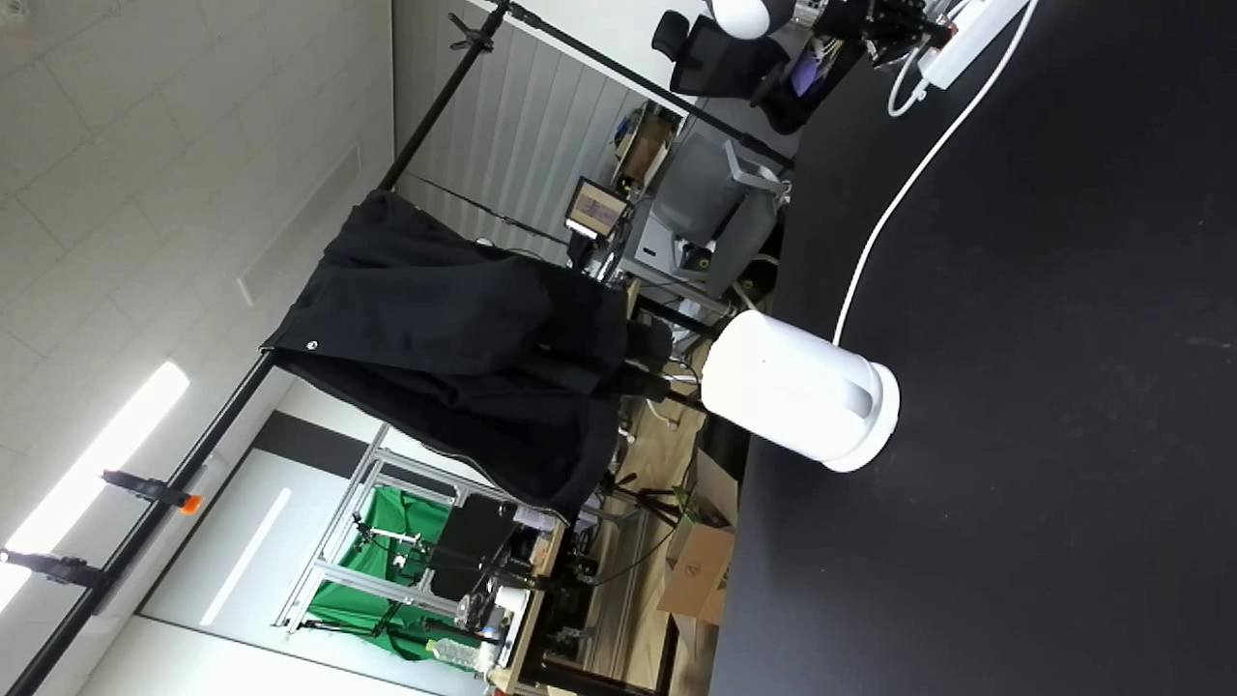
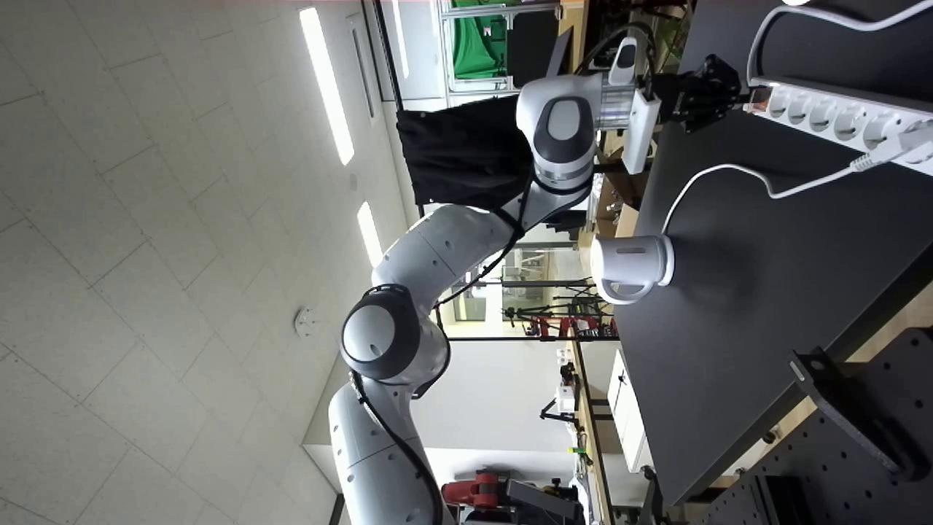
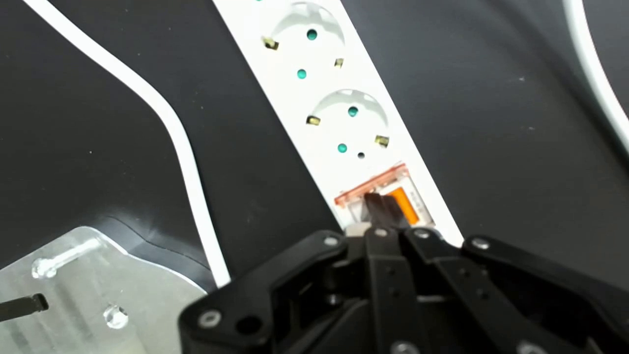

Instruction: Press the power off button on the extension cord.

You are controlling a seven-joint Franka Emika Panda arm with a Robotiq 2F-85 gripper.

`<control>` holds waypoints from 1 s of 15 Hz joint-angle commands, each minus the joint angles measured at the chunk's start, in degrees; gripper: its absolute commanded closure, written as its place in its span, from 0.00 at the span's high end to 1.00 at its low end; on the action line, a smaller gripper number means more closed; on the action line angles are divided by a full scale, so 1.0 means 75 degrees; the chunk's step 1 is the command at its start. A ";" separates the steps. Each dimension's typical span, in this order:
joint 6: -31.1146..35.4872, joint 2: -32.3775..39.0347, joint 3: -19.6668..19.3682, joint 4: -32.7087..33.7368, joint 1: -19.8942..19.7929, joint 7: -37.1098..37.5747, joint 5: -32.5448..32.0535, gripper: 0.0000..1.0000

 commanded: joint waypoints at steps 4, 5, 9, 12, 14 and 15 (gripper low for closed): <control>-0.0439 -0.0038 0.0153 0.0310 -0.0167 -0.0385 -0.0062 0.00; -0.0513 -0.0158 0.0180 0.0248 -0.0131 -0.0487 -0.0081 0.00; -0.0827 -0.0802 0.0294 0.0024 0.0085 -0.1004 -0.0256 0.00; -0.0935 -0.1219 0.0288 -0.0110 0.0273 -0.1225 -0.0468 0.03; -0.1042 -0.1369 0.0305 -0.0115 0.0339 -0.1342 -0.0594 0.28; -0.1097 -0.1404 0.0307 -0.0104 0.0368 -0.1387 -0.0643 0.30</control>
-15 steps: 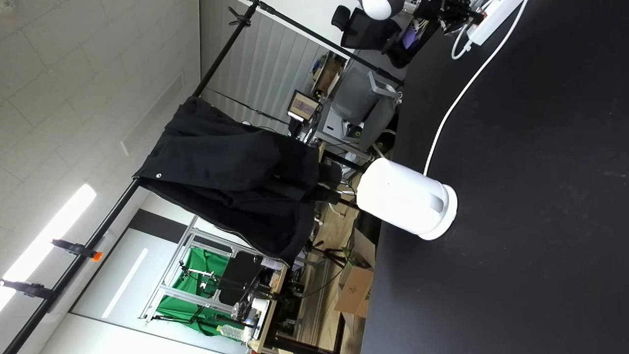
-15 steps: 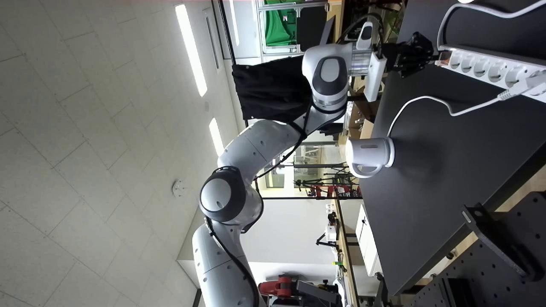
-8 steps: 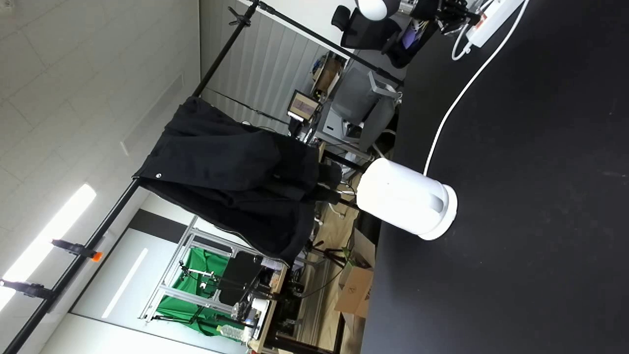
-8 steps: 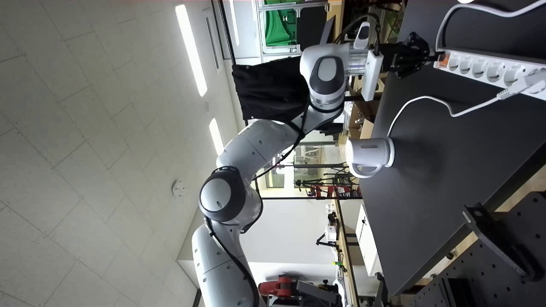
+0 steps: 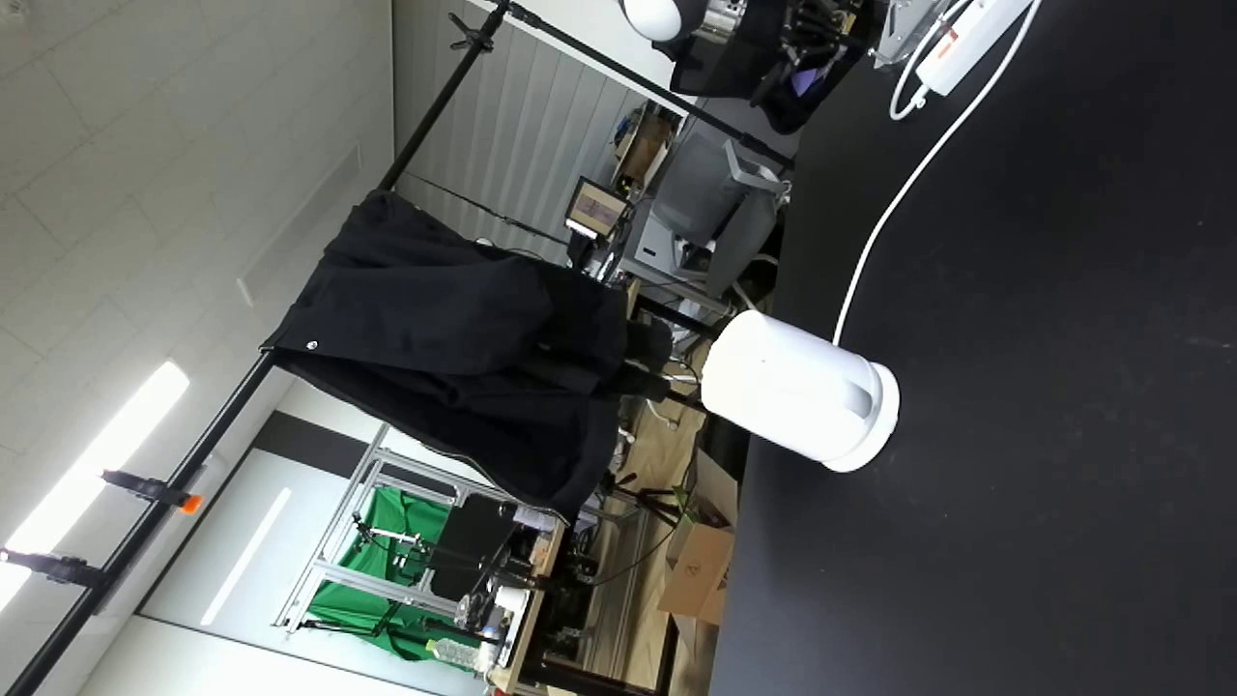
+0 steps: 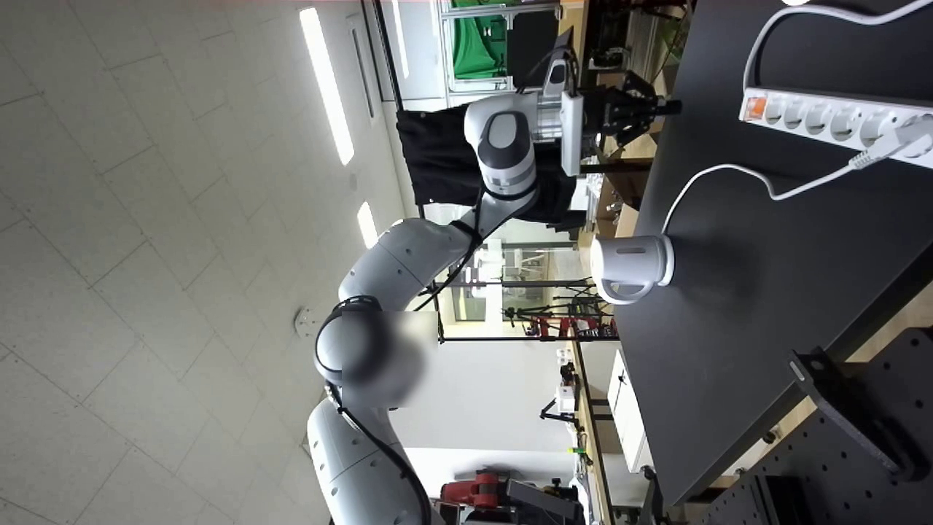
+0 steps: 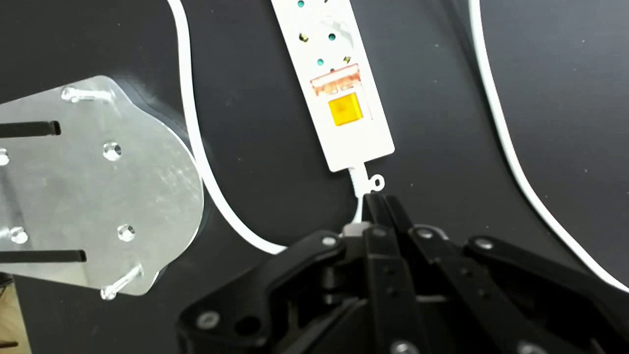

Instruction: Press the power off button on the extension cord.

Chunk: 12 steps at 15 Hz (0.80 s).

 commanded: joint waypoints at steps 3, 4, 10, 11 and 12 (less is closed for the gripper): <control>-0.0344 -0.0356 0.0015 -0.0197 0.0075 -0.0278 -0.0413 0.50; -0.0222 -0.0141 0.0074 0.0032 0.0027 -0.0165 -0.0311 0.32; -0.0242 -0.0142 0.0080 -0.0001 0.0019 -0.0280 -0.0329 0.50; -0.0242 -0.0142 0.0080 -0.0001 0.0019 -0.0285 -0.0330 0.50; -0.0242 -0.0142 0.0080 -0.0002 0.0019 -0.0286 -0.0330 0.50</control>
